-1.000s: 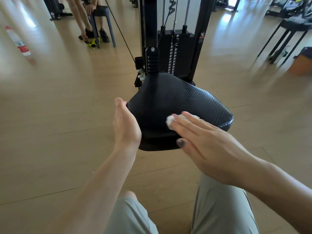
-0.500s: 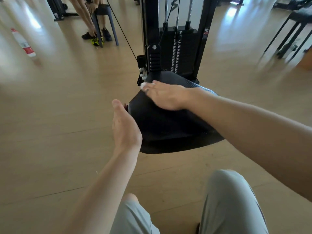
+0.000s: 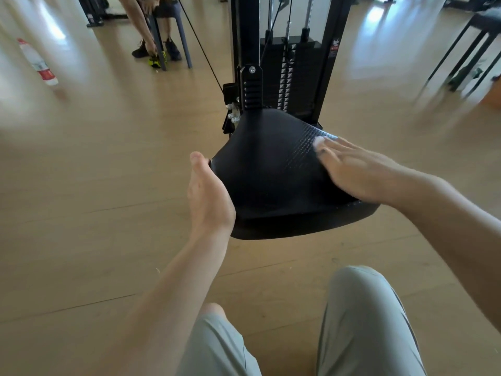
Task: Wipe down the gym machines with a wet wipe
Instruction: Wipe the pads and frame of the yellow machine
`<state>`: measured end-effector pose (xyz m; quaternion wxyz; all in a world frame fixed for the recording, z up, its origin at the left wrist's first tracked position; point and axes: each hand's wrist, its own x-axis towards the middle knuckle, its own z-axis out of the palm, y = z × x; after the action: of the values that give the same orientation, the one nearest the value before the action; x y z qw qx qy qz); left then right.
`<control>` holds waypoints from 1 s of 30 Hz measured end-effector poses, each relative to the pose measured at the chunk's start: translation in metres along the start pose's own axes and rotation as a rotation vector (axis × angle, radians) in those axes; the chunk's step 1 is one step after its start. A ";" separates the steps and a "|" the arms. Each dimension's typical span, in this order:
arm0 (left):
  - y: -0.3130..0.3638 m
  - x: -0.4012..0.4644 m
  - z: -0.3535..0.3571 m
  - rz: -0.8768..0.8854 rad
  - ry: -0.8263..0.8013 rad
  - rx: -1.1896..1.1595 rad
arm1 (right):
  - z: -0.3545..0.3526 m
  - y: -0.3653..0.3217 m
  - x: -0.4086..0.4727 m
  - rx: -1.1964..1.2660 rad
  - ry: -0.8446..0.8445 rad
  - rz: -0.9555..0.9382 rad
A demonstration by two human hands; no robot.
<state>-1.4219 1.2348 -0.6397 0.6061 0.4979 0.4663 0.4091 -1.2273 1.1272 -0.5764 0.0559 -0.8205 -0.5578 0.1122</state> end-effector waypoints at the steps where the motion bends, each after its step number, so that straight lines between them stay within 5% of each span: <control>1: 0.000 0.000 0.000 -0.008 -0.006 0.009 | 0.002 -0.020 0.014 -0.014 0.007 -0.020; 6: 0.002 0.001 -0.002 -0.099 -0.001 -0.090 | 0.032 -0.093 0.005 -0.075 -0.064 -0.348; 13: 0.002 -0.001 -0.002 -0.126 -0.011 -0.103 | 0.036 -0.055 -0.087 -0.123 -0.021 -0.515; 23: 0.001 -0.001 -0.002 -0.095 0.025 -0.013 | 0.022 -0.095 0.079 -0.047 -0.234 -0.385; 30: -0.002 0.001 -0.001 -0.009 0.015 0.004 | 0.010 -0.025 0.110 -0.025 -0.104 -0.163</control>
<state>-1.4228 1.2357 -0.6421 0.6035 0.4939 0.4737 0.4091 -1.2142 1.2380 -0.5938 0.0258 -0.7661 -0.6261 0.1428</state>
